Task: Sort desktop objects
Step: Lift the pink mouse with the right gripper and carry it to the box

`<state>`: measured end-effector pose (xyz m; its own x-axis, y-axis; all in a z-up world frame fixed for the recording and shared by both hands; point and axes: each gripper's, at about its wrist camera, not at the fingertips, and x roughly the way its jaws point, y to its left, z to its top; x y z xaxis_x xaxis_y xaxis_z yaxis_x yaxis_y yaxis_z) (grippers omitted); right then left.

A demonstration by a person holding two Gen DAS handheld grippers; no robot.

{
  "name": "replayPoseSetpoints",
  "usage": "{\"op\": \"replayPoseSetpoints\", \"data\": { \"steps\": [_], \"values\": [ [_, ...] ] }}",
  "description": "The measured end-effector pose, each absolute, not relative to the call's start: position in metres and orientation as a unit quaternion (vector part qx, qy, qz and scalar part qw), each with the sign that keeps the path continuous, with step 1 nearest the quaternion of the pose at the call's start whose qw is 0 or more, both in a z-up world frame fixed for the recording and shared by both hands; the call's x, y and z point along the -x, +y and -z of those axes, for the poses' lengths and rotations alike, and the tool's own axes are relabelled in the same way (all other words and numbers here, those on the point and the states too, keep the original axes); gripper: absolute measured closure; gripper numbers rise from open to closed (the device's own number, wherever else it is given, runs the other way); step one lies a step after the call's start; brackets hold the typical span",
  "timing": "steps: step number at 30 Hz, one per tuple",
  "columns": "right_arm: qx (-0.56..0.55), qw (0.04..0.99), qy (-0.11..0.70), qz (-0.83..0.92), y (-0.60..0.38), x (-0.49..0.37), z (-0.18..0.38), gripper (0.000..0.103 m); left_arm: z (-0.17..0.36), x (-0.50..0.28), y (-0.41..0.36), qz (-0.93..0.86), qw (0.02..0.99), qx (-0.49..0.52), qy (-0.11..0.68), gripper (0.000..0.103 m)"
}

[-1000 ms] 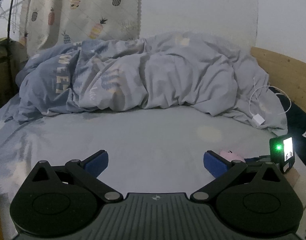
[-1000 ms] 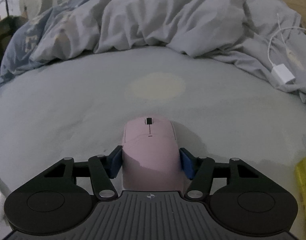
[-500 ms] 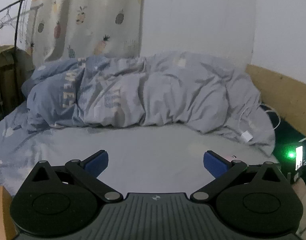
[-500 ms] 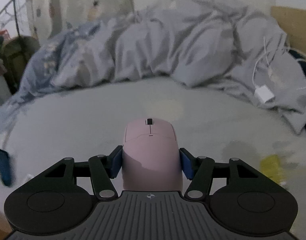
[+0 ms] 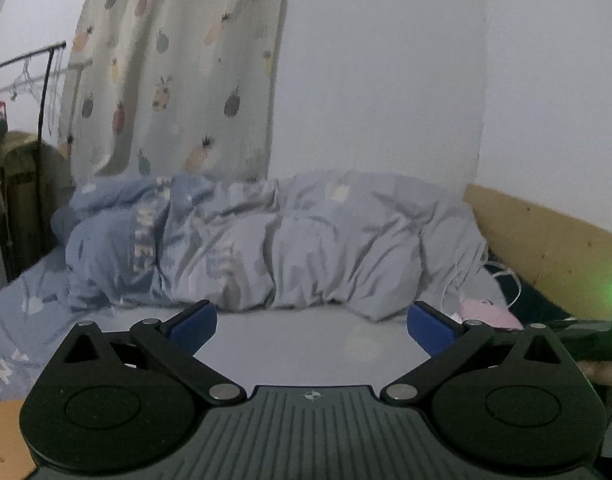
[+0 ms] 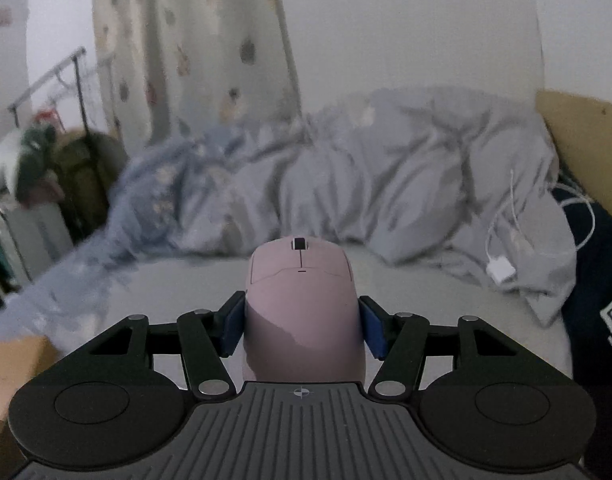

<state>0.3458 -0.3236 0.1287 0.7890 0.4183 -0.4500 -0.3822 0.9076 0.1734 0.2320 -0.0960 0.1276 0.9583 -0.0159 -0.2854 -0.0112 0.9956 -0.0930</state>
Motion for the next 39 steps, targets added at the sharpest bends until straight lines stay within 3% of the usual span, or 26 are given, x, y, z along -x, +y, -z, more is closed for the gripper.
{"op": "replayPoseSetpoints", "data": {
  "steps": [9,20,39],
  "values": [
    [-0.031,0.944,0.211,-0.25,-0.305,-0.27,-0.185,0.04,-0.169,-0.182,-0.086,0.007,0.992,0.066,0.109,0.0],
    [-0.025,0.94,0.169,-0.295,-0.281,-0.178,-0.252,0.04,-0.177,-0.131,-0.062,-0.015,0.995,0.059,0.083,0.0],
    [-0.006,0.911,0.219,-0.349,-0.192,-0.103,-0.205,0.04,-0.12,-0.082,-0.014,-0.062,0.989,0.068,0.112,0.0]
  ]
}}
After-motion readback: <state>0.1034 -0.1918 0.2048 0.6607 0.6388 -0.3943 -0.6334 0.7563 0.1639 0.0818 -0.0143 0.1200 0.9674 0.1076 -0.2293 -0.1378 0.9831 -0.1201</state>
